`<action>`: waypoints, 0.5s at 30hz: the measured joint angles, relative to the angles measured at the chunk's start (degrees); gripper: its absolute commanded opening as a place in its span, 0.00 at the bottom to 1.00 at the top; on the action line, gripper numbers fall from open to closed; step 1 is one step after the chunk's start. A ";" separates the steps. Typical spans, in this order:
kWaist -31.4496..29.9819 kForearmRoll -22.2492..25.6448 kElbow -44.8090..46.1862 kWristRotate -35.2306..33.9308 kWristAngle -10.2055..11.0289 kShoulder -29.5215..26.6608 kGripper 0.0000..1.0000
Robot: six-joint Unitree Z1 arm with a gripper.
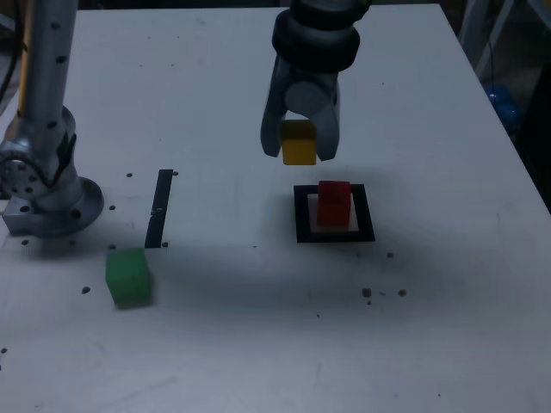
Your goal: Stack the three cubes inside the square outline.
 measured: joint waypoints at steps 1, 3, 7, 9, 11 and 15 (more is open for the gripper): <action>-0.50 0.22 -0.77 -0.27 -0.29 0.59 0.33; -1.22 0.40 -1.90 -0.68 -0.88 1.63 0.33; -2.31 0.65 -4.35 -1.23 -1.51 3.26 0.33; -2.71 0.74 -5.15 -1.30 -1.74 3.81 0.33; -2.99 0.87 -5.60 -1.37 -1.86 4.36 0.33; -3.43 0.92 -6.81 -1.49 -2.13 5.37 0.33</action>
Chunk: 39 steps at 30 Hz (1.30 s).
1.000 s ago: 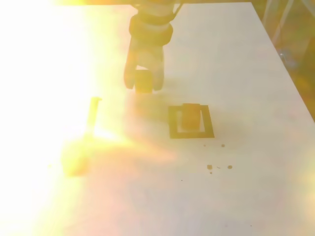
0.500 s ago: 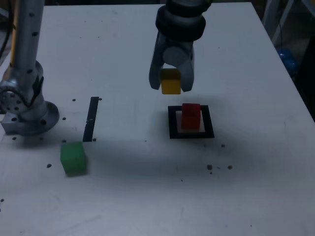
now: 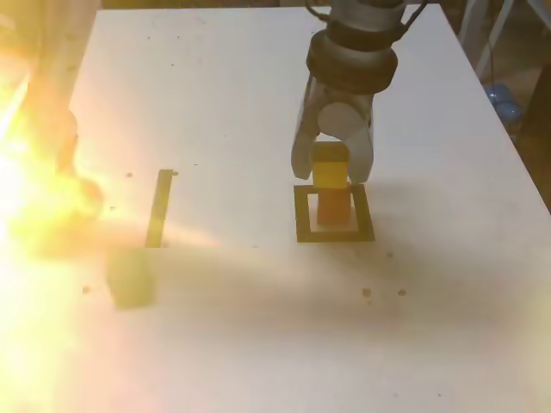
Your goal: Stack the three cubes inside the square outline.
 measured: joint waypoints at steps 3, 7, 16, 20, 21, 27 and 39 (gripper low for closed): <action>0.00 0.00 -0.44 -0.01 -0.22 0.54 0.33; 0.00 0.00 -0.81 -0.01 -0.39 1.34 0.33; 0.00 0.00 -0.93 -0.02 -0.46 1.98 0.33; 0.00 -0.01 -0.93 -0.02 -0.46 2.20 0.35; 0.00 -0.02 -0.93 -0.02 -0.46 2.24 0.39; 0.00 -0.92 -0.59 0.40 -0.51 2.49 0.91; 0.01 -1.32 0.57 0.65 -0.57 2.53 1.00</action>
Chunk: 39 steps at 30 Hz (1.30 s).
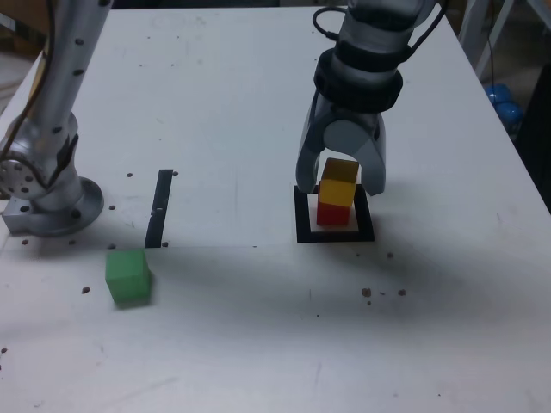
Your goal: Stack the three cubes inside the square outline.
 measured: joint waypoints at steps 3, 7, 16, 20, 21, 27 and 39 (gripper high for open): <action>0.01 0.00 0.43 0.00 0.01 -0.12 1.00; 0.02 0.00 1.96 -0.34 0.61 -2.15 1.00; 0.02 0.10 9.60 -2.68 1.87 -11.16 1.00; -0.02 0.10 14.78 -3.95 2.09 -15.27 1.00; -0.16 0.10 16.35 -4.38 2.15 -16.33 1.00; -2.09 -0.29 22.64 -6.94 1.87 -21.96 0.99; -12.68 -2.36 35.18 -19.28 -3.34 -29.87 0.99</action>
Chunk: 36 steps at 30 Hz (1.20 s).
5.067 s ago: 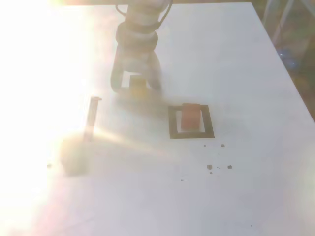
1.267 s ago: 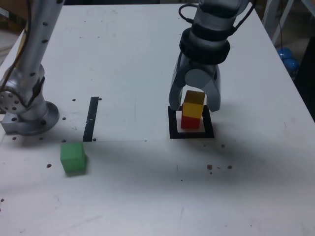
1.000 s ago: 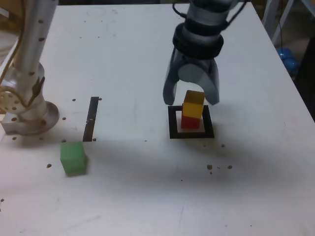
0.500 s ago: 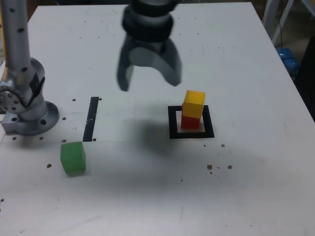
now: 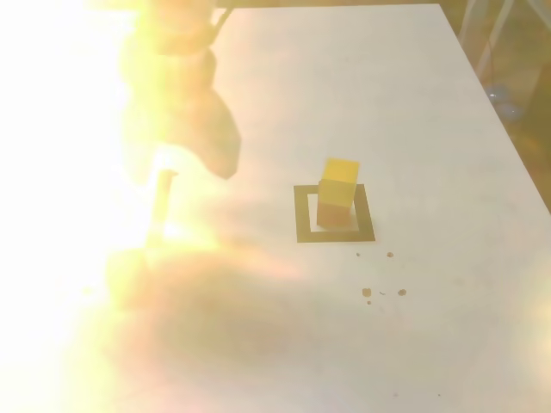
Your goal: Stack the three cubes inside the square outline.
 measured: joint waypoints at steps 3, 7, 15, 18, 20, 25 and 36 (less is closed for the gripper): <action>-2.94 -0.29 2.47 -4.04 -1.13 -1.47 0.99; -6.09 -1.63 5.85 -8.49 -3.16 -2.27 0.99; -11.65 -7.75 11.92 -12.64 -8.39 -2.38 0.99; -13.39 -9.68 13.06 -13.46 -9.93 -2.22 0.99; -14.25 -10.74 13.49 -13.62 -10.86 -1.79 0.98; -15.62 -12.50 14.05 -13.70 -12.48 -0.33 0.97; -17.18 -18.68 16.45 -11.53 -15.67 4.36 0.93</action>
